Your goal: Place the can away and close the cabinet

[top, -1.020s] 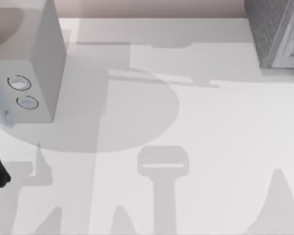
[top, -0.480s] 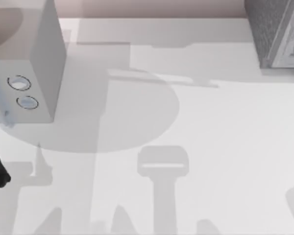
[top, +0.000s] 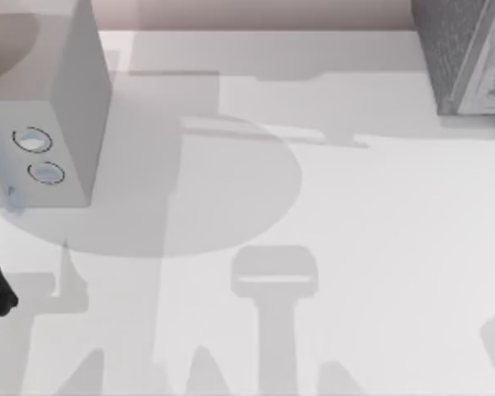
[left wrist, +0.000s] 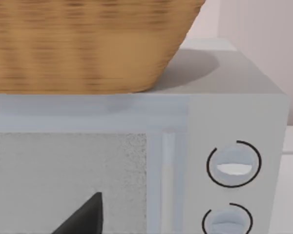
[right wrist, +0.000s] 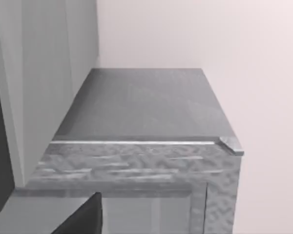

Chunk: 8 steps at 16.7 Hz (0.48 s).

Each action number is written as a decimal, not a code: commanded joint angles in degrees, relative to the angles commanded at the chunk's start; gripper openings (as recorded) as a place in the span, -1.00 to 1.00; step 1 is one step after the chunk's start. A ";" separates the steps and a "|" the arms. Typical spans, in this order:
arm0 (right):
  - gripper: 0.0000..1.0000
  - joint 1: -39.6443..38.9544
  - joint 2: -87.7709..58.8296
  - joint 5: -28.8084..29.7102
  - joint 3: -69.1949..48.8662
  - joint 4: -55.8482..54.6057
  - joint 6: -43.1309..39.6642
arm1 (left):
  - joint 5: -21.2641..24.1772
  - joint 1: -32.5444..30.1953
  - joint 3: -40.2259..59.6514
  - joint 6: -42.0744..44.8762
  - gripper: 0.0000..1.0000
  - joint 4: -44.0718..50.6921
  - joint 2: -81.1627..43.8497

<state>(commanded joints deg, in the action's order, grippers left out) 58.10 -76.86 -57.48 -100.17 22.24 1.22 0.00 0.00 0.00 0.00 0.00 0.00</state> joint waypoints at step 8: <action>1.00 -28.08 -0.45 28.10 -1.82 1.34 0.00 | 0.00 0.00 0.00 0.00 1.00 0.00 0.00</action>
<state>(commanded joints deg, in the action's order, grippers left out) 30.02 -77.31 -29.38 -101.99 23.58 1.22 0.00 0.00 0.00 0.00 0.00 0.00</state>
